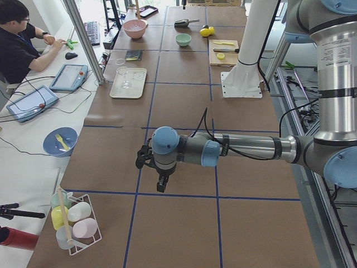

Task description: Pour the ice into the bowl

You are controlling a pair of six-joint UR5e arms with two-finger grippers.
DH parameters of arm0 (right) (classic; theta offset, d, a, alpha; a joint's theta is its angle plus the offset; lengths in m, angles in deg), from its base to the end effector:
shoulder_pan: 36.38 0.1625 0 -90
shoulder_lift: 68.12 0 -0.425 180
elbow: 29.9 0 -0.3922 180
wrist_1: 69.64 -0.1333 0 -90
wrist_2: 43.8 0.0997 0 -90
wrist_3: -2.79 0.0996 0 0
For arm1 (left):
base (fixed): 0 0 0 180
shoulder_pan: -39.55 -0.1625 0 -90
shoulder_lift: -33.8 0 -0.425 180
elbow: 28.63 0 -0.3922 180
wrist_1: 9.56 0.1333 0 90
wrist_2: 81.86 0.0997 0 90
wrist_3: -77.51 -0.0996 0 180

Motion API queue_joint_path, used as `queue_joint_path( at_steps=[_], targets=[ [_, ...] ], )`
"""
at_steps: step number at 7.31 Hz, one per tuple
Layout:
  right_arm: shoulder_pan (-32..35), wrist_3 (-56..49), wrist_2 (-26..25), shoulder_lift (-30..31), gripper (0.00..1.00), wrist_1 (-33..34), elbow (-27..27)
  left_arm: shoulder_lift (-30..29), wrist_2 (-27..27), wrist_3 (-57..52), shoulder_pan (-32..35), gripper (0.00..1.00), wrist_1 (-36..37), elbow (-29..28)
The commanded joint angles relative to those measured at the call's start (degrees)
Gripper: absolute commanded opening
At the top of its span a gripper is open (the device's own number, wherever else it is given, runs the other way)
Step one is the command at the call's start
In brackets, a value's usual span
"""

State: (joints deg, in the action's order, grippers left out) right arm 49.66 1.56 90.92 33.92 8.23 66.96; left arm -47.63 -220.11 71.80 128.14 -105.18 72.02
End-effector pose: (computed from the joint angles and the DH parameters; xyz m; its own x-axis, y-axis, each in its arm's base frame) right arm 0.0348 -0.4129 0.6717 0.7013 -0.1552 0.6957 0.0836 0.9872 0.1360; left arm -0.0482 -0.4376 0.6209 0.6575 0.2143 -0.7223 -0.0902 0.9742 0.2069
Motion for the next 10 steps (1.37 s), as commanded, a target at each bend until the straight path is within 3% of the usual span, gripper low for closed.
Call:
queue_joint_path(
  at_steps=[1, 4, 7, 10],
  targets=[
    [0.0, 0.0, 0.0, 0.0, 1.0, 0.1, 0.0, -0.2, 0.1, -0.3, -0.1, 1.0, -0.2, 0.0],
    [0.0, 0.0, -0.1, -0.5, 1.0, -0.1, 0.7, -0.2, 0.0, -0.1, -0.1, 1.0, -0.4, 0.1],
    [-0.1, 0.2, -0.8, -7.5, 1.0, -0.1, 2.3, -0.2, 0.0, -0.1, -0.1, 1.0, -0.4, 0.2],
    [-2.8, 3.7, 2.3, -7.6, 1.0, -0.3, 5.9, -0.2, 0.0, -0.2, -0.1, 1.0, -0.5, 0.2]
  ],
)
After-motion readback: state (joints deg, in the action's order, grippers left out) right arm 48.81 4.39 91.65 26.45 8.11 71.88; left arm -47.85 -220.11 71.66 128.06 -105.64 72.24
